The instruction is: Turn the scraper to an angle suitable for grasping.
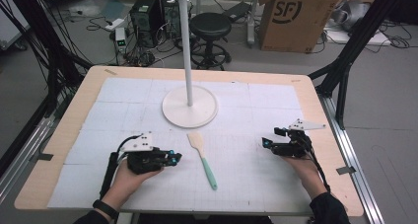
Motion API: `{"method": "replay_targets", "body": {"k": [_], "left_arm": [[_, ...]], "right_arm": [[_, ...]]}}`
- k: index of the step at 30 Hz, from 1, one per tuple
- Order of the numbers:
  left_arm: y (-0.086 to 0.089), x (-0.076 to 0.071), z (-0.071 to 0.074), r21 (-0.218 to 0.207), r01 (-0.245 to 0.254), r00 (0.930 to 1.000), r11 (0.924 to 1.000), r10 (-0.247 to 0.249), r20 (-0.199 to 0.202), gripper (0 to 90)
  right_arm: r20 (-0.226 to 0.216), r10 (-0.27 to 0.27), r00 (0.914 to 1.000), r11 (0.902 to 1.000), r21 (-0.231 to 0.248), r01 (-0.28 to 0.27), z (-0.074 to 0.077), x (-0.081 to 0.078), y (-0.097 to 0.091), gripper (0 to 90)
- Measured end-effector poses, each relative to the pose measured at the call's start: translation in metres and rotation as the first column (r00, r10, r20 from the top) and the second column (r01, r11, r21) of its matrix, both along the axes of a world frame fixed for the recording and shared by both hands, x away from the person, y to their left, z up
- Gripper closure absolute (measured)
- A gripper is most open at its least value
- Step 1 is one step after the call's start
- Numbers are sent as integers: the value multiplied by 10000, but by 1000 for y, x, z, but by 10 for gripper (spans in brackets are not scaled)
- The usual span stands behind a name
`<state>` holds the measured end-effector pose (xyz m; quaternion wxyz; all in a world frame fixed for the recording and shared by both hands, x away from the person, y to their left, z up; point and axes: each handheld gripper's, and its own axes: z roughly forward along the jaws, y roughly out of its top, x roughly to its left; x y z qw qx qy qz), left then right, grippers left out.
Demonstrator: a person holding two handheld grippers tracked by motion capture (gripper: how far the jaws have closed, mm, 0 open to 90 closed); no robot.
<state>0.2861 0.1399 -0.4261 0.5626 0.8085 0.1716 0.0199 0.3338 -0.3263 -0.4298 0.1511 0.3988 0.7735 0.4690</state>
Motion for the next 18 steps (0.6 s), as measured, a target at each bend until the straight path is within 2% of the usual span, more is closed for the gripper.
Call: {"method": "replay_targets", "body": {"k": [3,5,9,12,14,15,18], "left_arm": [[-21,-1,-4,645,399,9992,9971,-394,-97,898],[-34,-2,-6,1253,654,9979,9900,-649,-81,898],[-60,-3,-11,2240,1156,9933,9677,-1147,-172,898],[-79,-1,-16,2823,1417,9899,9488,-1387,-307,898],[-90,0,-20,3083,1415,9899,9407,-1385,-318,898],[-93,1,-20,3000,1355,9906,9443,-1344,-243,898],[-102,4,-20,2953,1222,9924,9475,-1211,-222,898]], "right_arm": [[7,11,10000,10000,-4,-11,0,0,0,248],[5,11,10000,10000,-9,-11,0,0,0,248],[-6,10,10000,10000,0,-10,0,0,0,248],[5,26,10000,10000,-1,-26,0,-1,0,248],[8,31,10000,10000,2,-31,0,-1,0,248],[7,32,10000,10000,-3,-32,0,-1,0,248],[-28,38,10000,10000,-11,-38,0,-1,0,248]]}}
